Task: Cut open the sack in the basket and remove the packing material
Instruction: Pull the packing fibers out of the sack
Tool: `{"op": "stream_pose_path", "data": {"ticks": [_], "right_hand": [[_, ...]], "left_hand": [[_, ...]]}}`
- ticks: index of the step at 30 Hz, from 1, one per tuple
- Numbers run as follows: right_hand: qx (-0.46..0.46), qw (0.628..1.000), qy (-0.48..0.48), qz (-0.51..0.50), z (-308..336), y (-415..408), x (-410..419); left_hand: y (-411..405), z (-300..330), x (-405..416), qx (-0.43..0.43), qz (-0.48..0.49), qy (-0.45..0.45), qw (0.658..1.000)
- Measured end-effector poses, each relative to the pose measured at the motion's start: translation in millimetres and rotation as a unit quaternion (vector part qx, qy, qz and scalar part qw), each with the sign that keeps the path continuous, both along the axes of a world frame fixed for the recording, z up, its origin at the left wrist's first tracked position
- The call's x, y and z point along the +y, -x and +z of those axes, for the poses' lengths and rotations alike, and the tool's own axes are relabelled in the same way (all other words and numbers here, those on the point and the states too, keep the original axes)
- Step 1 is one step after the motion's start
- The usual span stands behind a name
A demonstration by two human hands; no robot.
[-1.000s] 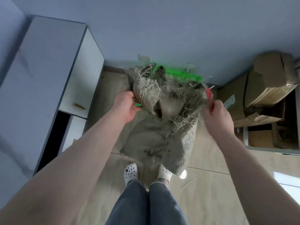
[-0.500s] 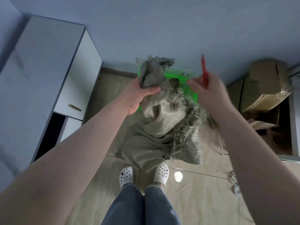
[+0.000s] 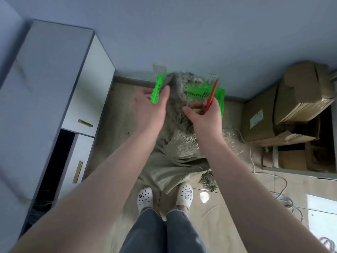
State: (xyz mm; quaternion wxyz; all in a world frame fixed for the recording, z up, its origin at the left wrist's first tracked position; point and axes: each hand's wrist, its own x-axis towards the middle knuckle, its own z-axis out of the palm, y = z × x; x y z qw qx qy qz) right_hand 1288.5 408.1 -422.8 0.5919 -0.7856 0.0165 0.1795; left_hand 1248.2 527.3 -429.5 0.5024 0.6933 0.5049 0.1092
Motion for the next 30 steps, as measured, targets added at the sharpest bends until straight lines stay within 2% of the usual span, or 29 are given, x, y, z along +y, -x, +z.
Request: {"op": "stream_pose_path", "data": {"ticks": [2, 5, 9, 13, 18, 21, 23, 26, 27, 28, 30], "right_hand": [[-0.035, 0.999, 0.02, 0.024, 1.0, 9.3, 4.7], [-0.021, 0.997, 0.0, 0.069, 1.8, 18.4, 5.4], [-0.054, 0.994, 0.091, -0.001, 7.1, 1.0, -6.6], [-0.028, 0.995, 0.089, 0.04, 14.2, -15.6, -2.9], [-0.037, 0.998, 0.035, -0.022, 15.8, -27.7, -2.6], [-0.022, 0.999, 0.026, -0.017, 17.9, -29.3, -1.5], [-0.03, 0.998, 0.045, 0.007, 16.8, -29.1, -0.2], [-0.032, 0.996, 0.074, 0.024, 16.5, -30.2, 0.5], [-0.028, 0.996, 0.079, 0.021, 16.6, -30.2, 1.1], [-0.018, 0.997, 0.073, 0.018, 17.3, -29.8, 1.0], [0.021, 0.999, 0.04, 0.019, 18.4, -26.7, 1.7]], "left_hand": [[-2.3, 6.5, -8.2, -0.049, -0.025, 0.085, 0.995], [-5.2, 9.0, -8.0, -0.093, -0.035, 0.16, 0.982], [-3.1, 3.9, 1.4, -0.159, -0.004, 0.291, 0.943], [-0.3, 6.9, -2.9, -0.154, -0.043, 0.331, 0.93], [-1.1, 12.8, 0.4, -0.161, 0.041, 0.392, 0.905], [-1.0, 18.3, -3.6, -0.145, 0.043, 0.435, 0.887], [2.2, 22.9, -1.9, -0.168, 0.019, 0.465, 0.869], [8.0, 27.0, 6.6, -0.232, -0.088, 0.484, 0.839], [8.8, 27.0, 8.4, -0.222, -0.12, 0.46, 0.851], [8.2, 25.4, 9.0, -0.189, -0.147, 0.402, 0.884], [5.6, 25.1, 4.5, -0.103, -0.185, 0.236, 0.948]]}}
